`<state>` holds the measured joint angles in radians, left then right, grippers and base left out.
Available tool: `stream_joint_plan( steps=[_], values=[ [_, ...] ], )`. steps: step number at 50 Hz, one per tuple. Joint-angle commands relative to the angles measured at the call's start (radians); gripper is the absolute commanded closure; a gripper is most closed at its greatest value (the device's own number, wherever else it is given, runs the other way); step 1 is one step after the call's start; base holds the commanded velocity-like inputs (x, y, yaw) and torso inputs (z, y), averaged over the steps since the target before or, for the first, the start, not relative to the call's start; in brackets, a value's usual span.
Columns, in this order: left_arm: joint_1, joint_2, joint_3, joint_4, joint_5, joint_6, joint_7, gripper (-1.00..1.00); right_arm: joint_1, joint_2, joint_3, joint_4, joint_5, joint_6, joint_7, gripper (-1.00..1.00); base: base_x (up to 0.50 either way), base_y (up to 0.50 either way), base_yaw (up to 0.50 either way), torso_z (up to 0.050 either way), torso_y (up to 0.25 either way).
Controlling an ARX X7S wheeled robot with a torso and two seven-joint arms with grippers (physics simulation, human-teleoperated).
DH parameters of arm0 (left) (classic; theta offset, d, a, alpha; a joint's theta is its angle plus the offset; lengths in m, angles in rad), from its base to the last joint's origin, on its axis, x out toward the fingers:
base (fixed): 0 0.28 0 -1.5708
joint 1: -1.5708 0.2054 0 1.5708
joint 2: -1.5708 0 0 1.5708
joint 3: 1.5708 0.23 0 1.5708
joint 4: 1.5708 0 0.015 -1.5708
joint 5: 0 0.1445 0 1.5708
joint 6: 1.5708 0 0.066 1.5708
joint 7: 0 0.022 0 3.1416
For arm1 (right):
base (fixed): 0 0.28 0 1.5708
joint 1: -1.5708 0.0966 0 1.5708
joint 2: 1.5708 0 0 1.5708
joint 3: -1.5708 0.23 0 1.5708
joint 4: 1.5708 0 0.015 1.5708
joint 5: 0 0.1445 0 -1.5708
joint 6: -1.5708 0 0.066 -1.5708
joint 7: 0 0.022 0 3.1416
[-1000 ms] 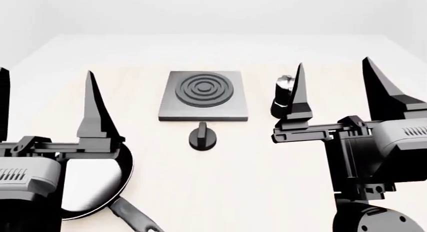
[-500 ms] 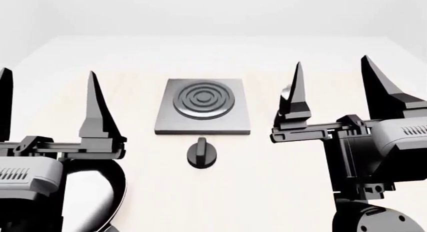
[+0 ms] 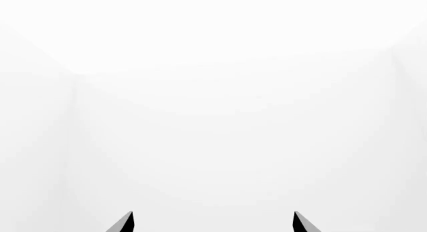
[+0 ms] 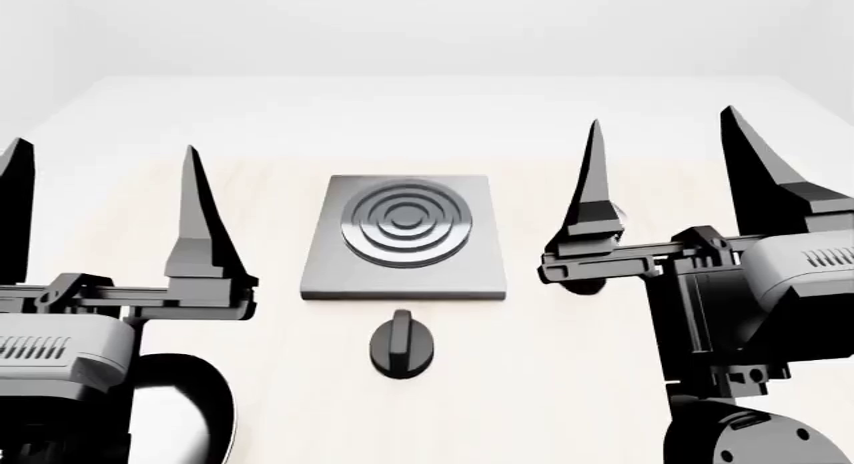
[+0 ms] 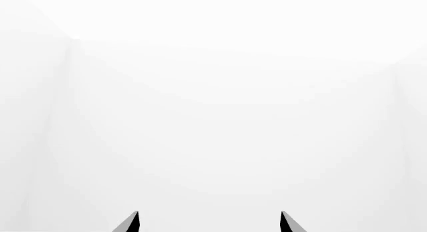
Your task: Turn on the stove and put the moka pot on it.
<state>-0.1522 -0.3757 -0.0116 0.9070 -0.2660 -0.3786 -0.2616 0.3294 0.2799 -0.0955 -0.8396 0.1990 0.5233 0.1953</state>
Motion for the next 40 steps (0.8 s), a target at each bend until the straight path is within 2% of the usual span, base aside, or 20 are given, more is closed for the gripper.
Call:
stream_joint_plan(
  steps=[1, 9, 18, 24, 33, 40],
  values=[
    [0.001, -0.004, 0.007, -0.002, -0.001, 0.004, -0.006, -1.0, 0.001, 0.005, -0.002, -0.002, 0.005, -0.001, 0.005, -1.0, 0.21, 0.0, 0.0, 0.0, 0.0],
    [-0.001, -0.005, 0.016, -0.009, 0.0, 0.004, -0.01, -1.0, -0.001, 0.009, -0.009, -0.002, 0.004, -0.009, 0.006, -1.0, 0.2, 0.0, 0.0, 0.0, 0.0],
    [-0.032, -0.008, 0.058, -0.057, -0.009, -0.042, 0.001, -1.0, -0.009, 0.012, -0.007, 0.0, 0.01, -0.019, 0.01, -1.0, 0.01, 0.0, 0.0, 0.0, 0.0],
    [-0.071, -0.003, 0.124, -0.15, -0.04, -0.081, 0.049, -1.0, -0.005, 0.014, -0.007, -0.012, 0.015, -0.016, 0.013, -1.0, 0.0, 0.0, 0.0, 0.0, 0.0],
    [-0.109, 0.025, 0.145, -0.274, -0.131, -0.11, 0.107, -1.0, -0.007, 0.018, -0.013, -0.013, 0.017, -0.025, 0.017, -1.0, 0.0, 0.0, 0.0, 0.0, 0.0],
    [-0.129, 0.035, 0.182, -0.357, -0.125, -0.102, 0.135, -1.0, -0.006, 0.02, -0.016, -0.01, 0.02, -0.033, 0.017, -1.0, 0.0, 0.0, 0.0, 0.0, 0.0]
  ],
)
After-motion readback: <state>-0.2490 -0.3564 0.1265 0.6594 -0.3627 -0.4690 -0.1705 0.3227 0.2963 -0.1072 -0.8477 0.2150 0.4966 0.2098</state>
